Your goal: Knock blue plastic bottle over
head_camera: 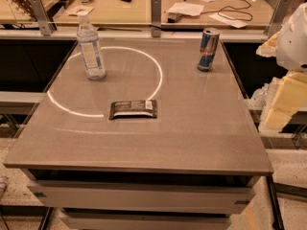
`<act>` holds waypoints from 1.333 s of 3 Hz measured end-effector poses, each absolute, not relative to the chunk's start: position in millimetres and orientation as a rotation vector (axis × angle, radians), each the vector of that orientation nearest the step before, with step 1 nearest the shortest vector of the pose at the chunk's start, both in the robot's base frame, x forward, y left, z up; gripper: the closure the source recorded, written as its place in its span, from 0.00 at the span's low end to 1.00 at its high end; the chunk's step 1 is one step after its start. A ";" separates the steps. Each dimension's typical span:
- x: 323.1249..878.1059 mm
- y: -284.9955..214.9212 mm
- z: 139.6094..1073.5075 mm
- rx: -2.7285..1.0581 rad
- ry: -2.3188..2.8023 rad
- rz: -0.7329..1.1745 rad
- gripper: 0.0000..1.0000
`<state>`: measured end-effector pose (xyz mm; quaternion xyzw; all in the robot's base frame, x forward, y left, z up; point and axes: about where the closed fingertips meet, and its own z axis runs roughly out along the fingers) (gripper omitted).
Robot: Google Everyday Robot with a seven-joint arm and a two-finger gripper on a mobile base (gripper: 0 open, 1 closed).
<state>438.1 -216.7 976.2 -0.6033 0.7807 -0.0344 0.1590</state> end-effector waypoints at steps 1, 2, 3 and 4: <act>438.1 -216.7 976.2 -1.725 2.232 -0.098 0.00; 439.0 -218.1 978.7 -1.685 2.198 -0.054 0.00; 448.5 -237.1 973.4 -1.605 2.100 0.043 0.00; 456.2 -253.3 952.2 -1.559 1.939 0.219 0.00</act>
Offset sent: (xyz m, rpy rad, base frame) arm 0.0020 -0.0049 0.0020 0.1525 -0.0366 0.0001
